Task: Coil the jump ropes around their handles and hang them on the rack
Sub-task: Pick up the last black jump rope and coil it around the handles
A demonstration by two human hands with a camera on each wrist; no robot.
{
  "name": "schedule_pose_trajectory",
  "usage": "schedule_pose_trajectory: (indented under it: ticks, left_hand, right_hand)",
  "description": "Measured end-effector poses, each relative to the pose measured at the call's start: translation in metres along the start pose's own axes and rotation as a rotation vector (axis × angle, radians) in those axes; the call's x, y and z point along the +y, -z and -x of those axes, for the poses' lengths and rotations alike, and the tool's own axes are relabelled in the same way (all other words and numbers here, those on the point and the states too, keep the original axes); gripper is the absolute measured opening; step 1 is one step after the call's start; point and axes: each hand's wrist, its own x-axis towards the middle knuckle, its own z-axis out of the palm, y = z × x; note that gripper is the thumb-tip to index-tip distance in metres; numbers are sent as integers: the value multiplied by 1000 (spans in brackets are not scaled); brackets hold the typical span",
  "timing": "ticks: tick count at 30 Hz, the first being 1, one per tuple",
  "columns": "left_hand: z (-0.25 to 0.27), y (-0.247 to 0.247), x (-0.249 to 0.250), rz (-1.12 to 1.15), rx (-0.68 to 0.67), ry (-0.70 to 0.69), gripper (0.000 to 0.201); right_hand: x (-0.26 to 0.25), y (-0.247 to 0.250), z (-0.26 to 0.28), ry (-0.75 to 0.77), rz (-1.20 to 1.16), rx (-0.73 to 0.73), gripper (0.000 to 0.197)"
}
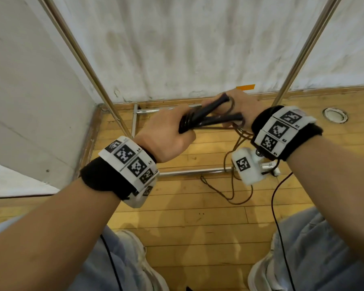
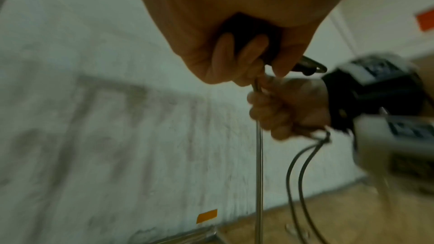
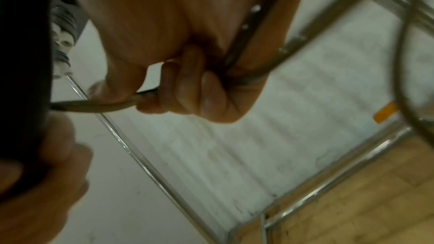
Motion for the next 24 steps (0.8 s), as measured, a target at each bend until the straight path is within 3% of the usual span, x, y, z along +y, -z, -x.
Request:
schedule_pose_trajectory:
  ticks: [3, 7, 11, 13, 16, 19, 21, 24]
  left_hand:
    - [-6, 7, 1, 148, 160, 101, 28]
    - [-13, 12, -3, 239, 239, 252, 30]
    - [-17, 16, -16, 130, 236, 293, 18]
    - [-19, 18, -26, -4, 188, 353, 15]
    - [-19, 21, -37, -152, -18, 429, 16]
    - [-18, 26, -44, -78, -240, 433, 21]
    - [-16, 27, -44, -73, -301, 420, 20]
    - [-15, 13, -33, -309, -329, 334, 17]
  right_hand:
    - [-1, -27, 6, 27, -129, -23, 25]
    - [-2, -62, 8, 124, 83, 43, 29]
    - [-5, -80, 15, 137, 401, -106, 25]
    - [-5, -81, 16, 114, 466, -135, 23]
    - [-9, -68, 14, 119, 479, -33, 23]
    - [-9, -47, 10, 130, 473, 50, 26]
    - [-9, -39, 9, 156, 400, 50, 28]
    - [-17, -44, 13, 220, 364, 9, 32]
